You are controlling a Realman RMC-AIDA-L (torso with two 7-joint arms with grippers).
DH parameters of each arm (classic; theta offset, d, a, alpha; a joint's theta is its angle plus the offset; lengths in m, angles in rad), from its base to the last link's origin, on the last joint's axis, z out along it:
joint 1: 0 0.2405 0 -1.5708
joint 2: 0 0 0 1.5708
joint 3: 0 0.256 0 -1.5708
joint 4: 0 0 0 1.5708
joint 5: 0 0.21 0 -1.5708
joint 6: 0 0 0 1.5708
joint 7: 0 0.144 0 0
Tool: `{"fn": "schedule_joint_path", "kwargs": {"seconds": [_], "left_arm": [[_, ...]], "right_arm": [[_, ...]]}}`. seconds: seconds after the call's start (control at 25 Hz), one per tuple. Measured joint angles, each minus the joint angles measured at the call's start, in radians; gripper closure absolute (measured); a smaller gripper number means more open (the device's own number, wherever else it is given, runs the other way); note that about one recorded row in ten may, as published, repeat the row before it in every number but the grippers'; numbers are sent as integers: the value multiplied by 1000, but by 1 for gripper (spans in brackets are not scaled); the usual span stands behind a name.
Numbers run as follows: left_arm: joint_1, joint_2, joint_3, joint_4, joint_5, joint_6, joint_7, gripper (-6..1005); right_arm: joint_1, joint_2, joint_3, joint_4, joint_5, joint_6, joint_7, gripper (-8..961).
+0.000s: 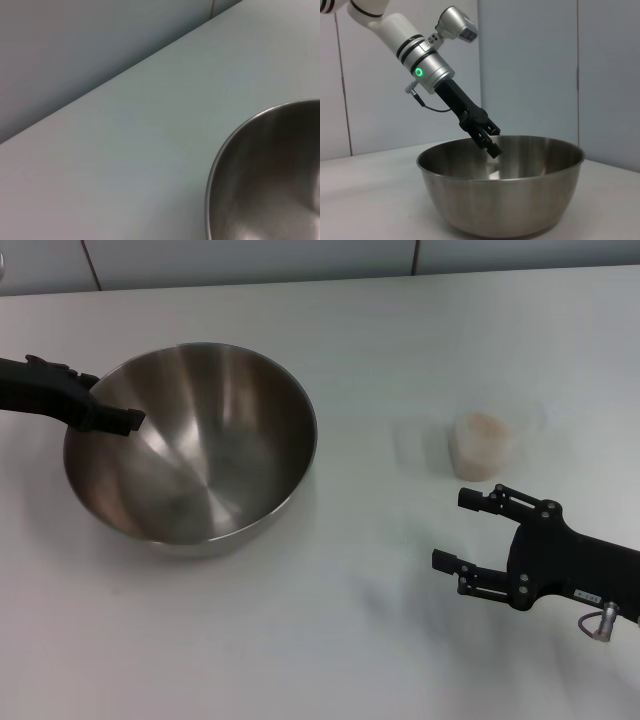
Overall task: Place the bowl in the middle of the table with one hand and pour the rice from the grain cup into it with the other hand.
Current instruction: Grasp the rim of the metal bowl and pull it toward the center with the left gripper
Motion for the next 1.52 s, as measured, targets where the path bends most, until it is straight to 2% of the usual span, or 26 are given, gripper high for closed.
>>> {"fn": "schedule_joint_path", "kwargs": {"seconds": [0.52, 0.72, 1.28, 1.52], "left_arm": [[0, 1, 12, -2, -1, 0, -1, 286], [-2, 0, 12, 3, -1, 0, -11, 518], [-14, 2, 12, 4, 6, -6, -28, 929], [-20, 3, 11, 9, 4, 4, -41, 935]], "right_arm": [[0, -1, 0, -1, 11, -1, 0, 128], [0, -1, 0, -2, 11, 0, 0, 129], [2, -2, 0, -5, 23, -3, 0, 129], [4, -3, 0, -5, 24, -1, 0, 129]]}}
